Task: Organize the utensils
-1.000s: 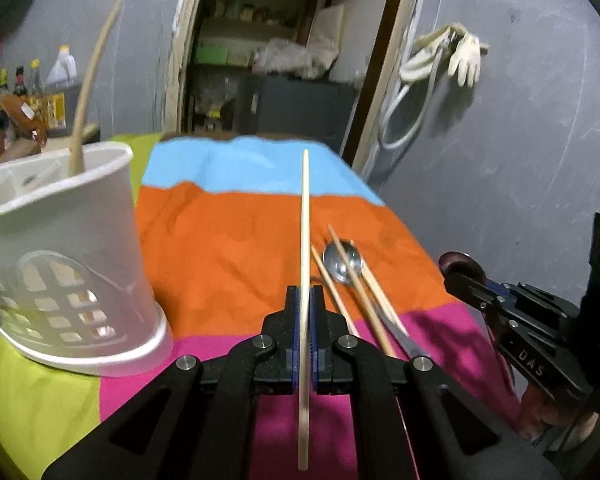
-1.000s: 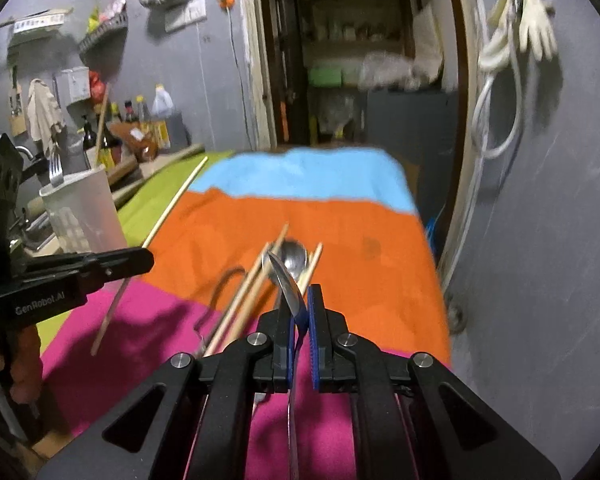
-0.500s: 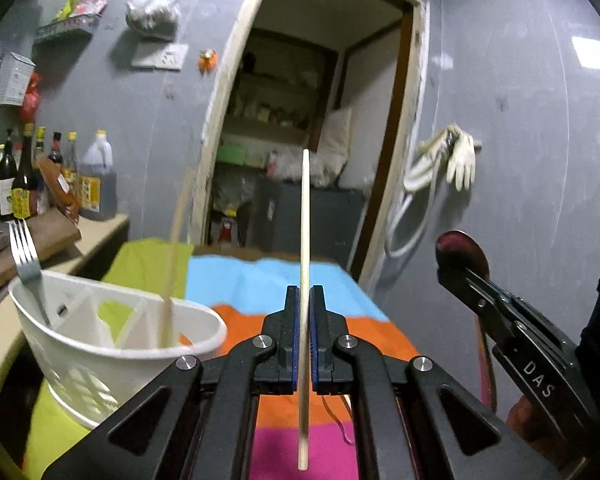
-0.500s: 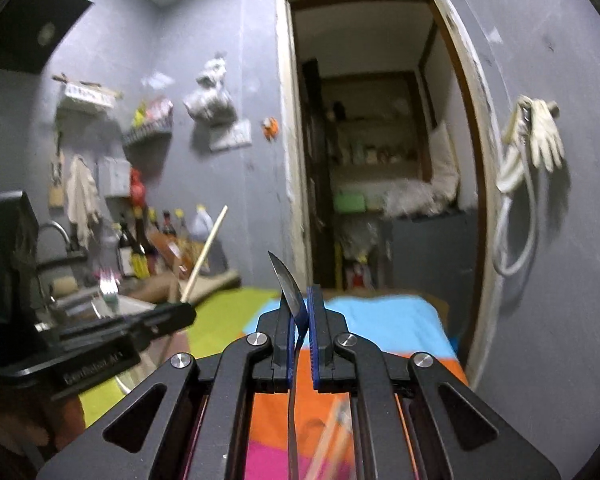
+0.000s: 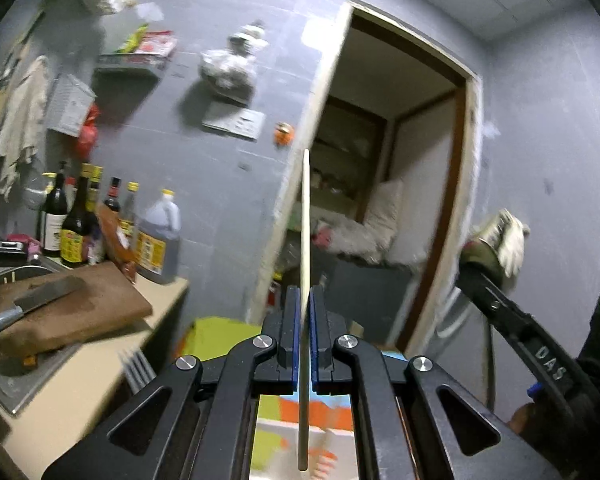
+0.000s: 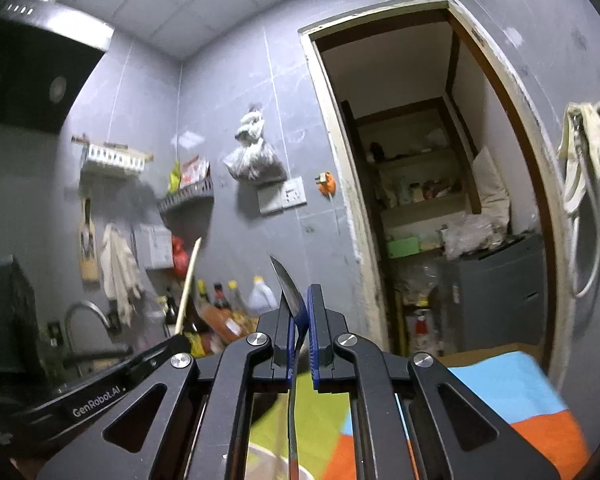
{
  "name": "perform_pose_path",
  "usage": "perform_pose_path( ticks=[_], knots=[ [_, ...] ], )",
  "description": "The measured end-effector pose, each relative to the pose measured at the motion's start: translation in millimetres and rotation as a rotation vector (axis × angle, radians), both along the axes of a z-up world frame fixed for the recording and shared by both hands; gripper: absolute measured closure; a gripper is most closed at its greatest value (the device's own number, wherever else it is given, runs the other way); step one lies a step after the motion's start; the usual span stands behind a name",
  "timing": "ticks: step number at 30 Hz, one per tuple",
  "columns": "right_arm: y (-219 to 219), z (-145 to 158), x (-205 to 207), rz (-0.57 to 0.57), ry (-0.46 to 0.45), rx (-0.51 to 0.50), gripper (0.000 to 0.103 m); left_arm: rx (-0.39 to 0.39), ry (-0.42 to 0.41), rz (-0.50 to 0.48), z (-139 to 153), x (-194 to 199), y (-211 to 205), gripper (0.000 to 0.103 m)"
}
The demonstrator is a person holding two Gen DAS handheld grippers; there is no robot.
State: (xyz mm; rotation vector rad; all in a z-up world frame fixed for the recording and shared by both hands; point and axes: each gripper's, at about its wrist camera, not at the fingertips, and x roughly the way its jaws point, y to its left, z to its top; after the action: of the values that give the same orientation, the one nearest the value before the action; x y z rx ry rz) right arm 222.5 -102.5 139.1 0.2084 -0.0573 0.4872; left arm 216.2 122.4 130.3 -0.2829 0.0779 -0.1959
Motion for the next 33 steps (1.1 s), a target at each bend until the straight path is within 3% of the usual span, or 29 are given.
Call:
perform_pose_path(
  ticks=[5, 11, 16, 23, 33],
  knots=[
    [8, 0, 20, 0.033, 0.026, 0.101, 0.099, -0.079, -0.034, 0.042, -3, 12, 44, 0.101],
    [10, -13, 37, 0.038, 0.072, 0.180, 0.099, -0.172, -0.044, 0.066, -11, 17, 65, 0.101],
    [16, -25, 39, 0.015, 0.071, 0.156, 0.099, -0.182, -0.052, 0.078, -19, 18, 61, 0.101],
    [26, -47, 34, -0.041, 0.047, 0.110, 0.099, -0.119, -0.072, 0.144, -39, 13, 44, 0.101],
    [39, -65, 29, -0.064, 0.065, 0.020, 0.099, -0.136, -0.065, 0.116, -55, 10, 48, 0.101]
  ],
)
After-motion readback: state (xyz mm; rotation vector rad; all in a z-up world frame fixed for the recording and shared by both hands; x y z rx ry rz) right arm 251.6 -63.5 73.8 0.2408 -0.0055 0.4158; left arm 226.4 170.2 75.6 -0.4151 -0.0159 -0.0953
